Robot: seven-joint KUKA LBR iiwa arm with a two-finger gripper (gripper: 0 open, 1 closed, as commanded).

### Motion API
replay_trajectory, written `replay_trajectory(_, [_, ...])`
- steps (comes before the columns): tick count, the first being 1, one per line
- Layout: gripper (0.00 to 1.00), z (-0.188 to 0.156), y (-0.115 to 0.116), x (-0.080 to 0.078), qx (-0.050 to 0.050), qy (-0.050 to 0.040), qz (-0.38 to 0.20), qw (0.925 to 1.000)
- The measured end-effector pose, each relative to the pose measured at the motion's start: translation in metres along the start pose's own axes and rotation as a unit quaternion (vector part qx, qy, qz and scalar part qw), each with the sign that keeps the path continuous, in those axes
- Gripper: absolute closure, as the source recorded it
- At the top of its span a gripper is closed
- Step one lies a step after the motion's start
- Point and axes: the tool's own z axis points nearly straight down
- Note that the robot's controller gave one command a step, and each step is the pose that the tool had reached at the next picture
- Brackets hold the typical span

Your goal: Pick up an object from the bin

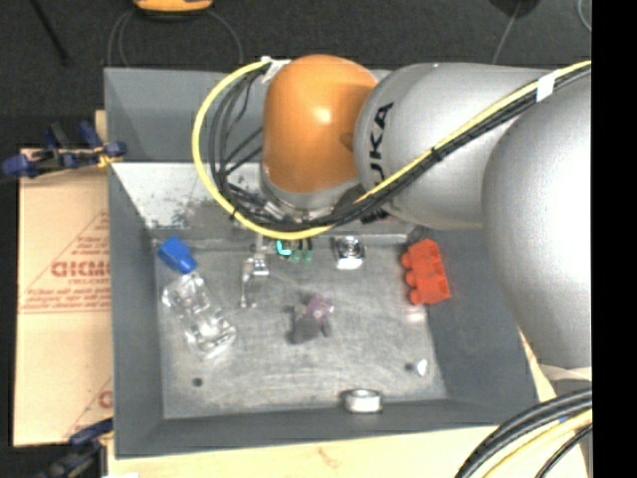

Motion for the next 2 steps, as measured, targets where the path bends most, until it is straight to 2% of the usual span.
replay_trajectory(1, [0.00, 0.054, -0.111, 0.008, 0.002, -0.0014, 0.034, 0.9994])
replay_trajectory(2, [0.00, 0.095, -0.128, 0.095, 0.001, 0.0017, -0.020, 0.9998])
